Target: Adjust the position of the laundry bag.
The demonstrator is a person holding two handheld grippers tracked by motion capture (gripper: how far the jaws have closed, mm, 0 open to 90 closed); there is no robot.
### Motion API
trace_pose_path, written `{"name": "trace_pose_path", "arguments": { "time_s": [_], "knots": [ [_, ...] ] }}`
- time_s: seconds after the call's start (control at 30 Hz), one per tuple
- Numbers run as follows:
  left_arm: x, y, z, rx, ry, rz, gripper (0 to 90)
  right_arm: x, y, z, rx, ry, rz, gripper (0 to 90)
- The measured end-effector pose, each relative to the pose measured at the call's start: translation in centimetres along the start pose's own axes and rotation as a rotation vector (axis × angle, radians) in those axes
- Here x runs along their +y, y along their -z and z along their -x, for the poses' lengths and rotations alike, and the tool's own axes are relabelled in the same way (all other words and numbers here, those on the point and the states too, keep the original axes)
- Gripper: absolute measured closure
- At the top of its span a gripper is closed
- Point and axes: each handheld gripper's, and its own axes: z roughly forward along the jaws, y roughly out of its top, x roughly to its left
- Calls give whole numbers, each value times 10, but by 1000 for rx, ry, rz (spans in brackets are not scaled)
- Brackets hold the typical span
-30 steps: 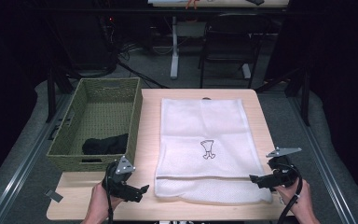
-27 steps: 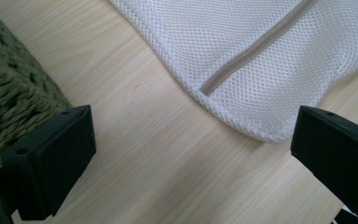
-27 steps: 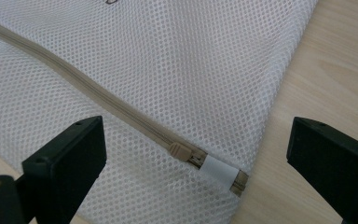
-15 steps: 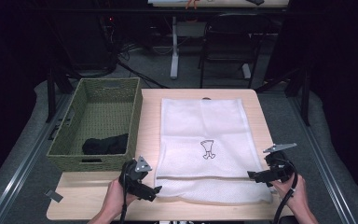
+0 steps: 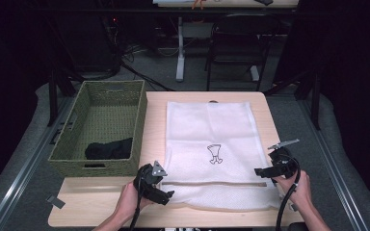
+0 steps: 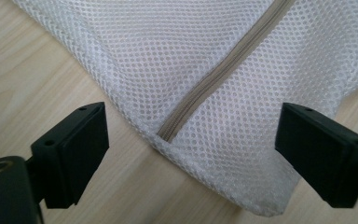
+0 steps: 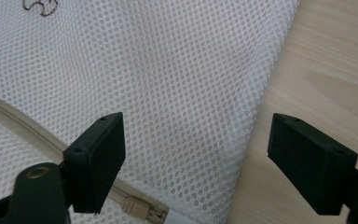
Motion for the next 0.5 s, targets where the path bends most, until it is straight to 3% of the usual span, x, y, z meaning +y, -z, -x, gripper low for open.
{"name": "trace_pose_path", "arguments": {
  "time_s": [0.27,0.5],
  "knots": [
    [6,-13,3,-6,-19,-18,168,5,-12,10,-27,-44,-46,342],
    [8,-23,3,-7,-19,-38,204,5,-18,13,-32,-43,-80,406]
  ]
}}
